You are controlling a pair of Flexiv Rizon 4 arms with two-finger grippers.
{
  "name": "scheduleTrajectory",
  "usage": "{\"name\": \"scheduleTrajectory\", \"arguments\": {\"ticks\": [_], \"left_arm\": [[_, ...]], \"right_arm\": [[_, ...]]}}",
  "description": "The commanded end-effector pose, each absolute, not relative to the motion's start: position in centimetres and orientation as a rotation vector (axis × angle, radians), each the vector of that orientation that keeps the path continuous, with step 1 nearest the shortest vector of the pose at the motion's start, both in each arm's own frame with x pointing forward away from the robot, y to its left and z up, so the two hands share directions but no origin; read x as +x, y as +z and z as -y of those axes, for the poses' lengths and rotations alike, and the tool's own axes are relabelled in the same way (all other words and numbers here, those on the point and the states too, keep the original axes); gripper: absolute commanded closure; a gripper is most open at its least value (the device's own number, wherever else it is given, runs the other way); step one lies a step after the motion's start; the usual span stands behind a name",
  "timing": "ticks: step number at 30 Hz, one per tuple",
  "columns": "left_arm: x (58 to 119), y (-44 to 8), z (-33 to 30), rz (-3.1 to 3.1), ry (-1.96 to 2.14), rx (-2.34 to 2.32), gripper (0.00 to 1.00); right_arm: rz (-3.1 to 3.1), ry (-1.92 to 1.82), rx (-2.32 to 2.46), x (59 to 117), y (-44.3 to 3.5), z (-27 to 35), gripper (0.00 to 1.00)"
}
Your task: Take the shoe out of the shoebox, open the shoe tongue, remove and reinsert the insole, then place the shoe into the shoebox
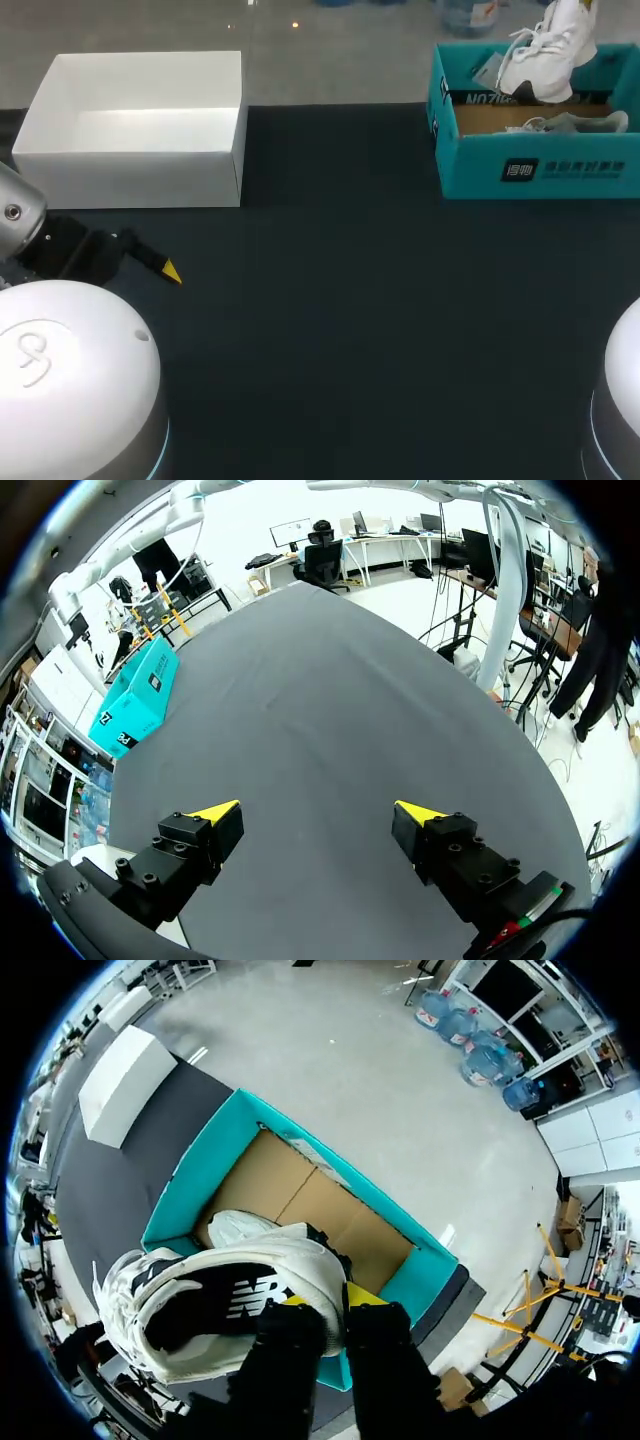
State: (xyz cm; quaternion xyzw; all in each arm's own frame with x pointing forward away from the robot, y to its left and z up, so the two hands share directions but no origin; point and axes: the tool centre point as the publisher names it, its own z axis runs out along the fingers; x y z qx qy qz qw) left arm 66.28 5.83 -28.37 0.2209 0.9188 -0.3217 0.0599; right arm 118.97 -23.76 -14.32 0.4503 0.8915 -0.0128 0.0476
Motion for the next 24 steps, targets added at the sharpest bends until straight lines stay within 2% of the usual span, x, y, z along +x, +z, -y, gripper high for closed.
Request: {"name": "scheduleTrajectory", "arguments": {"ticks": [1, 24], "left_arm": [[66.27, -28.37, -5.76, -2.784, -0.969, 0.669, 0.00], [66.27, -28.37, -5.76, -2.784, -0.969, 0.669, 0.00]], "right_arm": [[-2.737, -0.040, 1.350, 119.72, -14.39, 23.31, 1.00], [-2.740, -0.035, 1.301, 119.70, -14.28, 23.14, 1.00]]}}
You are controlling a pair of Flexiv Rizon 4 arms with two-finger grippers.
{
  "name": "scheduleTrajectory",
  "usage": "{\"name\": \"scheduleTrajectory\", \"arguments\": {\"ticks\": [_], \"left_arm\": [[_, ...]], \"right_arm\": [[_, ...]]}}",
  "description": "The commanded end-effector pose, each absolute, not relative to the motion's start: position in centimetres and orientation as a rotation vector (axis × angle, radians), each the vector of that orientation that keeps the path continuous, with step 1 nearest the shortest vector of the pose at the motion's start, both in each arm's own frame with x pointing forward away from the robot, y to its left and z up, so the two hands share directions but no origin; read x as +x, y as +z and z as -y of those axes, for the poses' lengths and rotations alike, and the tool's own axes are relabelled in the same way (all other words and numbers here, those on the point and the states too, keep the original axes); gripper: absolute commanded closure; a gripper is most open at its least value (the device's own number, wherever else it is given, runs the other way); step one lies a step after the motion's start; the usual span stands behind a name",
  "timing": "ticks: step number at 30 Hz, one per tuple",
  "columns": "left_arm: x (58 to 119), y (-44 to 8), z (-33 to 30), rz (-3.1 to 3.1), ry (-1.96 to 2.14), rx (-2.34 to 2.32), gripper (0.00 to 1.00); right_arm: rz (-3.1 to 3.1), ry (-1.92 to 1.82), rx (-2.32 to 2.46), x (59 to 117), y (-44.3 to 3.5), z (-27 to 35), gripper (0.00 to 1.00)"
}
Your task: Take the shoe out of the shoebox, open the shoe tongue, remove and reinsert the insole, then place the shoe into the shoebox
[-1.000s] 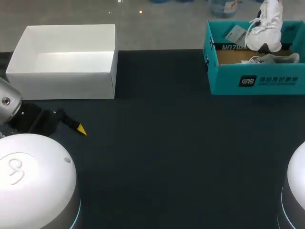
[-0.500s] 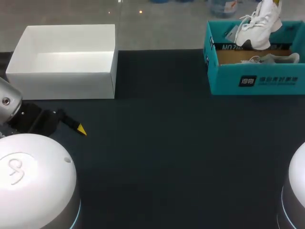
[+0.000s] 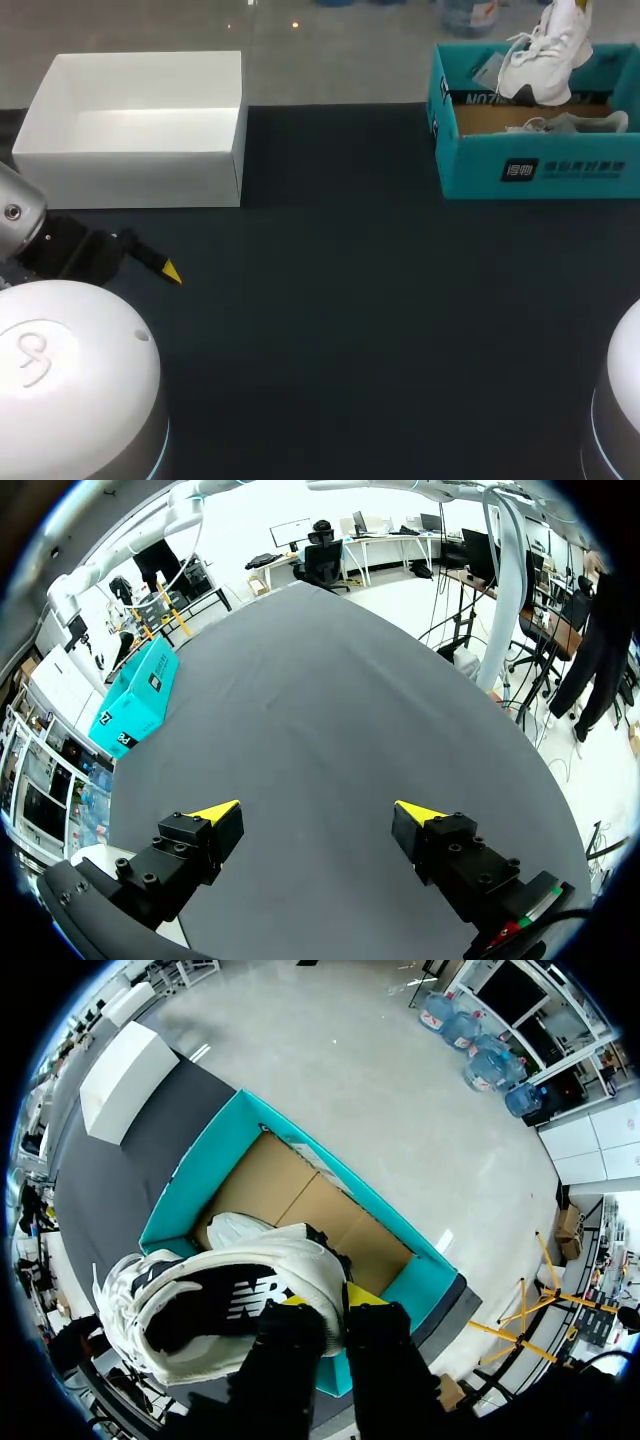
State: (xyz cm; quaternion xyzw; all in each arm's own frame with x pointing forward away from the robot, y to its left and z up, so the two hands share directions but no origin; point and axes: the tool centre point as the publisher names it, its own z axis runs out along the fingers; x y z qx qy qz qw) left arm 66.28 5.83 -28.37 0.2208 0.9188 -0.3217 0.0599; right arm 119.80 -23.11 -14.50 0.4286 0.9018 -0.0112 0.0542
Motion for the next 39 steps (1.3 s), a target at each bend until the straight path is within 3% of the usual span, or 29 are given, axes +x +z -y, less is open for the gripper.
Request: {"name": "scheduleTrajectory", "arguments": {"ticks": [1, 24, 39], "left_arm": [[66.3, -28.4, -5.8, -2.784, -0.969, 0.669, 0.00], [66.3, -28.4, -5.8, -2.784, -0.969, 0.669, 0.00], [66.3, -28.4, -5.8, -2.784, -0.969, 0.669, 0.00]], "right_arm": [[-2.740, -0.035, 1.301, 119.7, -14.3, 23.1, 1.00], [-2.309, -0.117, 1.959, 116.3, -15.4, 25.8, 1.00], [-1.897, -0.425, 2.292, 113.8, -16.4, 27.7, 1.00]]}}
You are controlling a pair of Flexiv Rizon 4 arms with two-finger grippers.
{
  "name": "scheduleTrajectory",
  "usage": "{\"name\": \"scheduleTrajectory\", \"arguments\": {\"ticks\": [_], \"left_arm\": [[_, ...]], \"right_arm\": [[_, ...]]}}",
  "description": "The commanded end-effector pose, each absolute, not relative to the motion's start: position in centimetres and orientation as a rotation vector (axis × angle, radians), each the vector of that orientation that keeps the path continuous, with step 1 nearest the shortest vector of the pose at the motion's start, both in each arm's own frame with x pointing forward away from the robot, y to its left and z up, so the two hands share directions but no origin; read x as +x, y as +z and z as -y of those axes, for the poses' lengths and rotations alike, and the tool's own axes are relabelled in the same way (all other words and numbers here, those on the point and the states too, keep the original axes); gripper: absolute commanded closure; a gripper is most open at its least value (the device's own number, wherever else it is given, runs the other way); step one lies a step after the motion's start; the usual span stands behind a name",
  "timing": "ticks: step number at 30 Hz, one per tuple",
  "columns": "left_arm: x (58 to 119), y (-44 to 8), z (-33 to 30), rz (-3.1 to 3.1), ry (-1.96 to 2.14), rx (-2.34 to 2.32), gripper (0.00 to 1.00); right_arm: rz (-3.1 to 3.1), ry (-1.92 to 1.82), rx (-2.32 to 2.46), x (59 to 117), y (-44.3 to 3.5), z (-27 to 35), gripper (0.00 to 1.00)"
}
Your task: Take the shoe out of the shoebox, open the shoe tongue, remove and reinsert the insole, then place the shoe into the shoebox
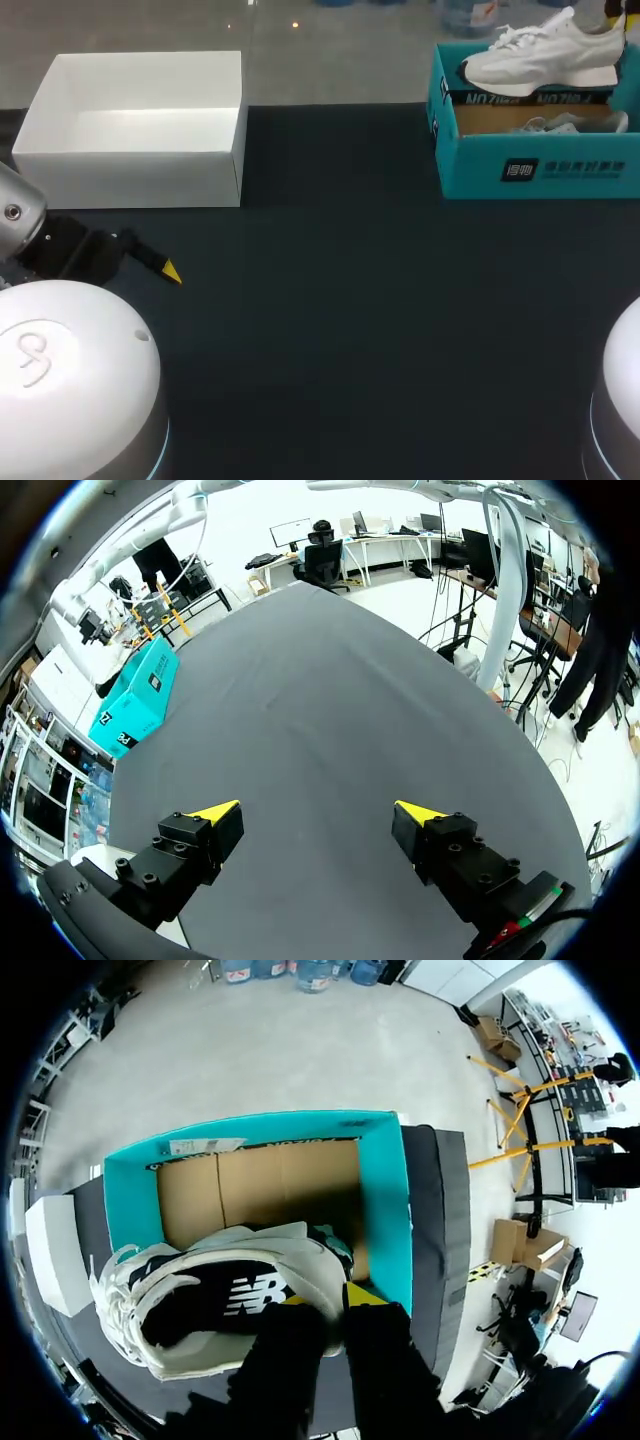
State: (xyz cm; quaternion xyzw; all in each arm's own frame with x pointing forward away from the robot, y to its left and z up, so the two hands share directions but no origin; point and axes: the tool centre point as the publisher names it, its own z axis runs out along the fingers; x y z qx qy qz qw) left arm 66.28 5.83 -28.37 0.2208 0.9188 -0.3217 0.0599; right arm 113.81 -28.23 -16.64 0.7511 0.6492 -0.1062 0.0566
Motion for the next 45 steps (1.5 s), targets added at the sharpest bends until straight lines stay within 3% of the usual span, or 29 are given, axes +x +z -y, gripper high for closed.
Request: {"name": "scheduleTrajectory", "arguments": {"ticks": [1, 45], "left_arm": [[66.3, -28.4, -5.8, -2.784, -0.969, 0.669, 0.00], [66.3, -28.4, -5.8, -2.784, -0.969, 0.669, 0.00]], "right_arm": [[-1.898, -0.415, 2.257, 113.8, -16.3, 27.4, 1.00], [-1.610, -0.203, 2.374, 114.7, -17.2, 29.2, 1.00]]}}
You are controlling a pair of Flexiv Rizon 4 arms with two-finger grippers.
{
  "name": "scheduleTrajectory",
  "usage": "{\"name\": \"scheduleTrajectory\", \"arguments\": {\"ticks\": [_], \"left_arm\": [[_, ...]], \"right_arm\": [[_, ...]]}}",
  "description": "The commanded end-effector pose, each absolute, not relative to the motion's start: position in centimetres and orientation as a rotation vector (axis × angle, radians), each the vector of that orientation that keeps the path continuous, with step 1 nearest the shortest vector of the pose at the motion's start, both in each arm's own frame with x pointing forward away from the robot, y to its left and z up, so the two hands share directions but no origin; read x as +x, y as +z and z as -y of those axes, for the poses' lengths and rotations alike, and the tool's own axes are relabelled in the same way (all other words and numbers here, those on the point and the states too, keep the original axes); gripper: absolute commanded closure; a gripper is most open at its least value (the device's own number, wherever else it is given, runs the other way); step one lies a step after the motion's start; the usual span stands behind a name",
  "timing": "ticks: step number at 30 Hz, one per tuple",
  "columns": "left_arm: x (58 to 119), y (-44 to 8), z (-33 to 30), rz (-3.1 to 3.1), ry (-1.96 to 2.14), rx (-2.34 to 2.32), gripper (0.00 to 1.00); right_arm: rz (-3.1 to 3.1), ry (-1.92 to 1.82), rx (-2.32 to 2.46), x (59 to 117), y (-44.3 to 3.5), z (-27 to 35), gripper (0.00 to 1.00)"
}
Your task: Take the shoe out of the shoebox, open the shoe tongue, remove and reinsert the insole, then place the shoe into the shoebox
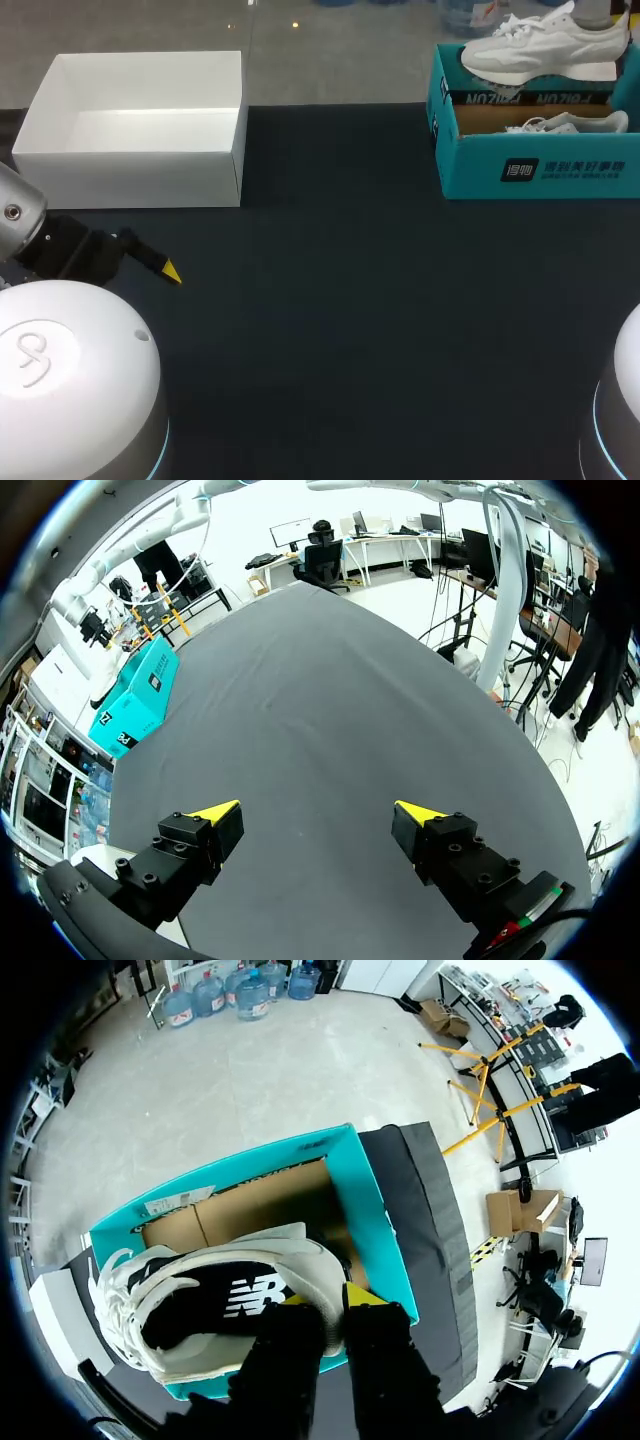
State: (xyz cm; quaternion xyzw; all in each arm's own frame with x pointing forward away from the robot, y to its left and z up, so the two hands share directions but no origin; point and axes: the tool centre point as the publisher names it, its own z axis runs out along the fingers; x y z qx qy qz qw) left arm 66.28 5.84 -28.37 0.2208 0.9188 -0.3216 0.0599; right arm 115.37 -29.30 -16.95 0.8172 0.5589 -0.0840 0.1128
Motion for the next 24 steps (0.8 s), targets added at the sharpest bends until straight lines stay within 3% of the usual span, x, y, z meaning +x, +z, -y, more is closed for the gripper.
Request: {"name": "scheduleTrajectory", "arguments": {"ticks": [1, 24], "left_arm": [[66.3, -28.4, -5.8, -2.784, -0.969, 0.669, 0.00], [66.3, -28.4, -5.8, -2.784, -0.969, 0.669, 0.00]], "right_arm": [[-1.597, -0.202, 2.373, 114.7, -17.3, 29.2, 1.00], [-1.519, -0.198, 2.421, 115.5, -19.0, 32.0, 1.00]]}}
